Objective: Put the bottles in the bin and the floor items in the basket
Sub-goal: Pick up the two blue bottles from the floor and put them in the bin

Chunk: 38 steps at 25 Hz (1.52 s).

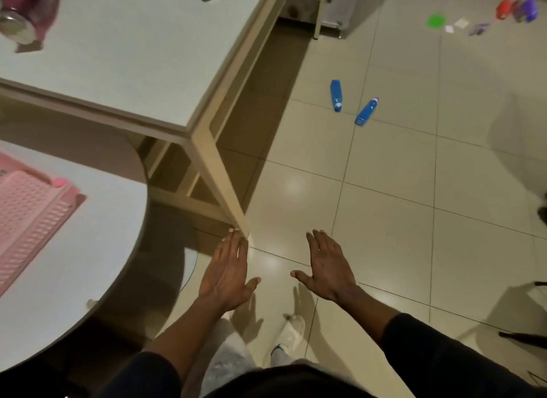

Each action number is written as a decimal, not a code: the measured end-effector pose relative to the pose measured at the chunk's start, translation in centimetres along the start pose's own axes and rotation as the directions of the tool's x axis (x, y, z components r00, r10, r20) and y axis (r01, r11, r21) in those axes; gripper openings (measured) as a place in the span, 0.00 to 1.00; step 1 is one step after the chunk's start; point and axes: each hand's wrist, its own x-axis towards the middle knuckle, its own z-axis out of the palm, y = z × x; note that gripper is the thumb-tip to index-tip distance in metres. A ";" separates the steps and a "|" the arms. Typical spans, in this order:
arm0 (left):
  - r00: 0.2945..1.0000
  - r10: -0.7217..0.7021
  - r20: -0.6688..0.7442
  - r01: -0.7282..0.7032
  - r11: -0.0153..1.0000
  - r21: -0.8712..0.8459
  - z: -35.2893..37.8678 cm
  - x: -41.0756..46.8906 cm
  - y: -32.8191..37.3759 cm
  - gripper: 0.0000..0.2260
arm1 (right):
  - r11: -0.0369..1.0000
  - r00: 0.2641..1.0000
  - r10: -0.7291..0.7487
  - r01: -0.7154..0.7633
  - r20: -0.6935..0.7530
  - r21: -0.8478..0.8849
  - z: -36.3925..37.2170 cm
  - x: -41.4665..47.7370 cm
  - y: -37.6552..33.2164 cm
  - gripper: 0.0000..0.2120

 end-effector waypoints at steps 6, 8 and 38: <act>0.997 0.053 0.050 -0.057 0.996 0.067 -2.4 9.0 4.0 0.43 | 0.995 0.992 0.098 -0.095 -0.082 0.038 -4.1 4.2 7.7 0.49; 0.995 0.069 0.071 -0.075 0.993 0.088 -2.8 12.4 4.8 0.43 | 0.992 0.986 0.122 -0.117 -0.117 0.052 -5.2 6.0 9.7 0.48; 0.998 -0.058 0.041 0.057 0.998 0.019 -19.3 66.3 23.0 0.44 | 0.994 0.991 0.100 -0.096 -0.085 0.052 -31.1 43.3 52.2 0.49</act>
